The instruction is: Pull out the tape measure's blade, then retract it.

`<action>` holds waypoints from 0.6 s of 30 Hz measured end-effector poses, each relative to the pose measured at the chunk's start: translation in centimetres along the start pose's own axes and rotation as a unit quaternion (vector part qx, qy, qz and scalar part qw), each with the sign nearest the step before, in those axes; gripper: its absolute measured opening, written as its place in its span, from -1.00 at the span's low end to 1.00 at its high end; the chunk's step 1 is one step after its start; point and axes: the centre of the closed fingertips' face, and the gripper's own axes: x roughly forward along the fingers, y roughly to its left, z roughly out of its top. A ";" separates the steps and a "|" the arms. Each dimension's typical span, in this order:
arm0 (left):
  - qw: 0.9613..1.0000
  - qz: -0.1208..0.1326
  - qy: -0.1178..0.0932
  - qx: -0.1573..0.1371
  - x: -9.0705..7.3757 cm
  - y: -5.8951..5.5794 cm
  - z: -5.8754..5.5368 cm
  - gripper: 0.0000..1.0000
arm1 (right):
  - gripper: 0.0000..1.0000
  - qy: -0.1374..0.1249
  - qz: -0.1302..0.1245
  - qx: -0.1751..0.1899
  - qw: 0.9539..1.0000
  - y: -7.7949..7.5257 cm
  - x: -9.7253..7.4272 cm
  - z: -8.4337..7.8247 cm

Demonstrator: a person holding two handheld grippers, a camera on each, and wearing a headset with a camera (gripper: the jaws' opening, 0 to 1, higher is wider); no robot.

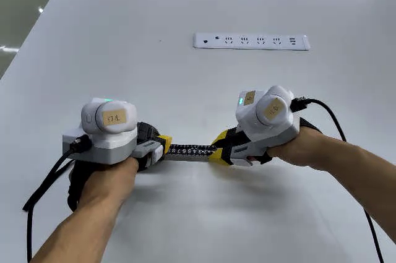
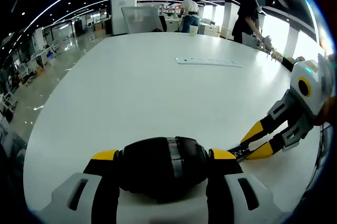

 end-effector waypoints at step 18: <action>1.000 -0.002 0.000 -0.003 0.0 0.0 0.0 0.26 | -0.80 -0.007 -0.001 -0.014 1.000 0.5 2.1 2.1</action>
